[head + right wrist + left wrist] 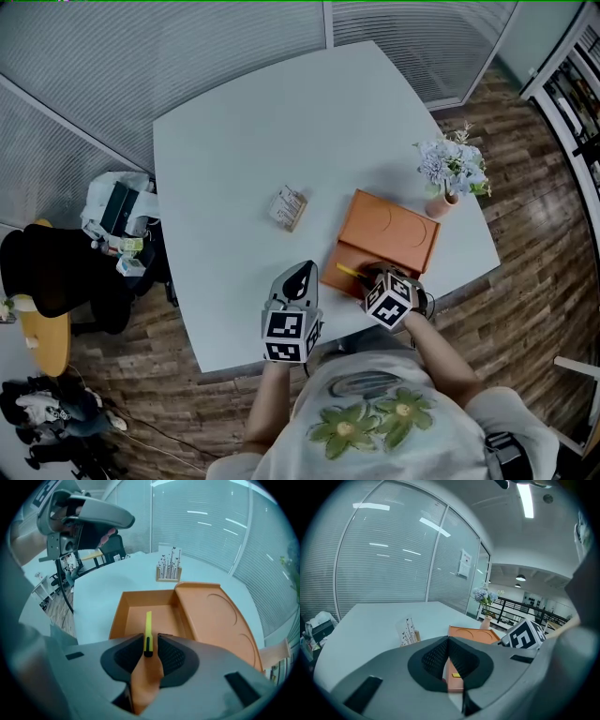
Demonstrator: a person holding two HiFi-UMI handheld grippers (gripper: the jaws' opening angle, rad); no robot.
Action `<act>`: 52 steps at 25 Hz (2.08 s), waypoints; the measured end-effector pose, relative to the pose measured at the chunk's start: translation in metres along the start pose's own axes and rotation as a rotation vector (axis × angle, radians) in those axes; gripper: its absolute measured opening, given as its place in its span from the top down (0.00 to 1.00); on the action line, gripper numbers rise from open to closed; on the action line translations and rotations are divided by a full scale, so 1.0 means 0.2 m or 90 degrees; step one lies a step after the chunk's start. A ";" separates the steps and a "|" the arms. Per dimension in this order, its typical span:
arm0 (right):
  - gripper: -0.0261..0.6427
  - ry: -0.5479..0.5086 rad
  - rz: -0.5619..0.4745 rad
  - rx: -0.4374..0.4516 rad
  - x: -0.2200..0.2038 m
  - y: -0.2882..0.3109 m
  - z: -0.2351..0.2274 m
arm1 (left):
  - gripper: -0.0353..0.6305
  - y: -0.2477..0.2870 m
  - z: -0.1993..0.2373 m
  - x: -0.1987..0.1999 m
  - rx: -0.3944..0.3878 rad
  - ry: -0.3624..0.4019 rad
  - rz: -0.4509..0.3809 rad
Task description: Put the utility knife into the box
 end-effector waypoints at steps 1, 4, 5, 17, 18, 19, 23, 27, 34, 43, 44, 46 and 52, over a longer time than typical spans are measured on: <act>0.81 0.007 -0.010 -0.001 0.01 -0.02 0.00 | 0.95 0.00 -0.01 0.00 -0.001 0.000 -0.002; 0.81 0.028 -0.044 -0.005 0.03 -0.09 -0.02 | 0.95 -0.02 -0.03 0.01 -0.004 0.002 -0.008; 0.81 0.034 -0.056 -0.007 0.04 -0.12 -0.02 | 0.95 -0.02 -0.03 0.01 -0.004 0.003 -0.011; 0.81 0.113 -0.235 -0.064 0.15 -0.50 -0.03 | 0.95 -0.12 -0.12 0.04 -0.016 0.013 -0.039; 0.81 0.116 -0.247 -0.071 0.16 -0.53 -0.03 | 0.95 -0.13 -0.14 0.04 -0.018 0.012 -0.041; 0.82 0.119 -0.259 -0.078 0.16 -0.57 -0.02 | 0.95 -0.14 -0.15 0.05 -0.021 0.013 -0.044; 0.92 0.131 -0.314 -0.108 0.17 -0.69 0.00 | 0.95 -0.17 -0.20 0.04 -0.030 0.020 -0.047; 0.95 0.145 -0.365 -0.136 0.15 -0.79 0.02 | 0.95 -0.20 -0.25 0.03 -0.038 0.026 -0.049; 0.96 0.157 -0.429 -0.144 0.11 -0.91 0.06 | 0.95 -0.24 -0.32 0.03 -0.050 0.038 -0.058; 0.96 0.149 -0.443 -0.159 0.08 -0.97 0.11 | 0.95 -0.29 -0.38 0.02 -0.057 0.044 -0.064; 0.96 0.149 -0.442 -0.158 0.07 -0.98 0.12 | 0.95 -0.29 -0.38 0.02 -0.057 0.044 -0.065; 0.96 0.150 -0.441 -0.157 0.06 -0.98 0.12 | 0.95 -0.29 -0.39 0.02 -0.057 0.044 -0.065; 0.96 0.153 -0.439 -0.159 0.03 -0.98 0.14 | 0.95 -0.30 -0.42 0.00 -0.058 0.047 -0.063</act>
Point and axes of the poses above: the fingertips, and each gripper's own axes: y forward along the fingers, z to its left, x out of its top, the point moved 6 cm from there along -y, backward along the fingers, and after that the axes turned 8 degrees about z, right-handed, at the moved point
